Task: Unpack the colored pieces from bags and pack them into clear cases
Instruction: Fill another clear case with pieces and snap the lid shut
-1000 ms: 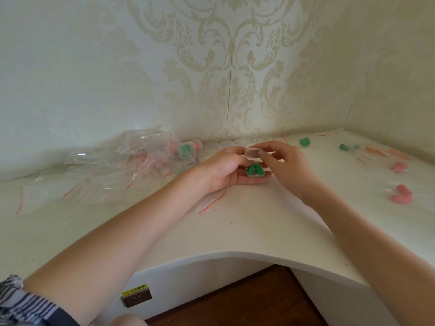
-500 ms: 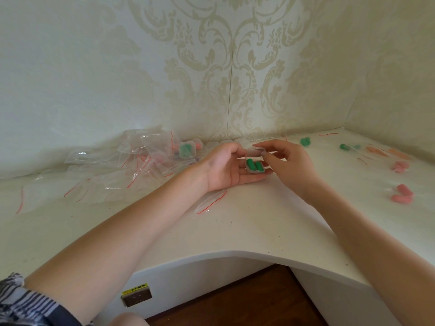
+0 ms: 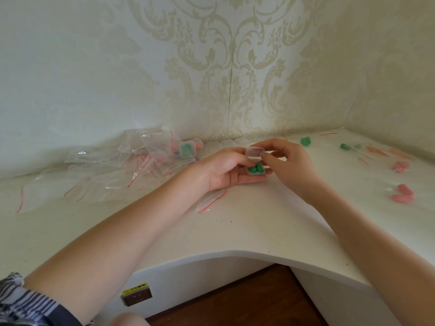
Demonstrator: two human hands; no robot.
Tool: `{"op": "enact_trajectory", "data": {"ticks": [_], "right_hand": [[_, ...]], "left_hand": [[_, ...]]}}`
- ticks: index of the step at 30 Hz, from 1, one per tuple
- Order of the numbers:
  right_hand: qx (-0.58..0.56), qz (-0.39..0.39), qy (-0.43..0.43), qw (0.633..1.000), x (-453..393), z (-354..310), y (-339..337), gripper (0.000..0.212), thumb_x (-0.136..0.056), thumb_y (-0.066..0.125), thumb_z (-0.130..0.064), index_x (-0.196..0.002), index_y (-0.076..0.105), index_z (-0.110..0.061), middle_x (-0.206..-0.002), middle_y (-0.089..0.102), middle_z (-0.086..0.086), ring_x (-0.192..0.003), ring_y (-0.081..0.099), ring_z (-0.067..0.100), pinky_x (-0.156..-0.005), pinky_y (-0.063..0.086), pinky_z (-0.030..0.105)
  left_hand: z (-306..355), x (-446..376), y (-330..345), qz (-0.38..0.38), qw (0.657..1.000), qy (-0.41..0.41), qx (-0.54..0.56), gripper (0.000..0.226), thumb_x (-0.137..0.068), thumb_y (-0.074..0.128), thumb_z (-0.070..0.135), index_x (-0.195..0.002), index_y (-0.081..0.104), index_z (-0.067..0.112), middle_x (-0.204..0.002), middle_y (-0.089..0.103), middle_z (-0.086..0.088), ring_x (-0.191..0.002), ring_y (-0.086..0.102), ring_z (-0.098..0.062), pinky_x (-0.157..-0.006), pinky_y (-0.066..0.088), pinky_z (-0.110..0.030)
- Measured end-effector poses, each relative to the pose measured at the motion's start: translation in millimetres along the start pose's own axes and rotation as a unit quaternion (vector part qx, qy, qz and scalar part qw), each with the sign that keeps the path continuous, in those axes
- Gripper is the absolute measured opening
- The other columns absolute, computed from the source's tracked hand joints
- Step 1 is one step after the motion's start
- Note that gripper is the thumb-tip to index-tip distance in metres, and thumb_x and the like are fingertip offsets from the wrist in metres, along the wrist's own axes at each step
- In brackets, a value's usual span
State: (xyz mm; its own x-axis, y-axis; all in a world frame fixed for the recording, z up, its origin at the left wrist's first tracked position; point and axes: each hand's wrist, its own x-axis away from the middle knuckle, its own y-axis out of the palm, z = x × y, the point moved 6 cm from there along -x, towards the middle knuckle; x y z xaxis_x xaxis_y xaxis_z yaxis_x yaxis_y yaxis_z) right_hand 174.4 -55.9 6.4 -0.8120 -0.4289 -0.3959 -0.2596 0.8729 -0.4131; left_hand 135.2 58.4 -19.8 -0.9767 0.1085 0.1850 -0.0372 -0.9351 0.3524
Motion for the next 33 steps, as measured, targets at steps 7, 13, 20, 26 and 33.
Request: {"op": "enact_trajectory", "data": {"ticks": [7, 13, 20, 26, 33], "right_hand": [[0.021, -0.004, 0.005, 1.0, 1, 1, 0, 0.028, -0.089, 0.055, -0.007, -0.101, 0.071, -0.025, -0.095, 0.067, -0.019, -0.092, 0.062, 0.014, -0.075, 0.052, 0.02], [0.038, -0.006, 0.011, 0.999, 1, 0, 0, 0.047, -0.082, 0.043, 0.008, -0.099, 0.07, -0.026, -0.089, 0.066, -0.02, -0.09, 0.063, 0.007, -0.078, 0.053, 0.019], [0.055, -0.007, 0.003, 0.998, 3, -3, -1, 0.045, -0.084, 0.043, 0.011, -0.087, 0.071, -0.023, -0.102, 0.065, -0.009, -0.083, 0.056, -0.01, -0.066, 0.037, -0.003], [0.052, 0.038, 0.013, 0.998, 0, 3, -9, 0.049, -0.084, 0.042, 0.007, -0.083, 0.069, -0.033, -0.093, 0.066, -0.017, -0.096, 0.061, 0.007, -0.084, 0.048, 0.026], [0.051, 0.062, 0.042, 0.996, 0, 6, -14, 0.049, -0.084, 0.039, 0.007, -0.083, 0.069, -0.032, -0.086, 0.063, -0.013, -0.09, 0.061, 0.004, -0.074, 0.047, 0.022]], "left_hand": [[-2, -1, -5, 0.003, 0.998, -0.024, 0.05, 0.029, -0.086, 0.038, -0.009, -0.103, 0.06, -0.003, -0.09, 0.065, -0.02, -0.078, 0.07, -0.031, -0.085, 0.054, -0.043], [1, 0, -5, -0.001, 0.998, -0.025, 0.05, 0.034, -0.076, 0.049, 0.005, -0.108, 0.056, -0.002, -0.088, 0.067, -0.019, -0.084, 0.069, -0.034, -0.089, 0.053, -0.043], [-1, -1, -4, 0.013, 0.999, 0.001, 0.044, 0.014, -0.092, 0.051, -0.001, -0.105, 0.057, -0.002, -0.107, 0.061, -0.019, -0.09, 0.066, -0.034, -0.083, 0.056, -0.041], [3, -1, -8, 0.032, 0.999, 0.014, 0.034, 0.032, -0.087, 0.046, -0.018, -0.109, 0.054, 0.004, -0.113, 0.06, -0.016, -0.093, 0.065, -0.041, -0.081, 0.054, -0.05], [37, 3, -22, 0.116, 0.985, 0.128, -0.022, 0.046, -0.087, 0.04, -0.022, -0.122, 0.048, 0.007, -0.114, 0.049, -0.016, -0.081, 0.067, -0.037, -0.073, 0.059, -0.042]]}}
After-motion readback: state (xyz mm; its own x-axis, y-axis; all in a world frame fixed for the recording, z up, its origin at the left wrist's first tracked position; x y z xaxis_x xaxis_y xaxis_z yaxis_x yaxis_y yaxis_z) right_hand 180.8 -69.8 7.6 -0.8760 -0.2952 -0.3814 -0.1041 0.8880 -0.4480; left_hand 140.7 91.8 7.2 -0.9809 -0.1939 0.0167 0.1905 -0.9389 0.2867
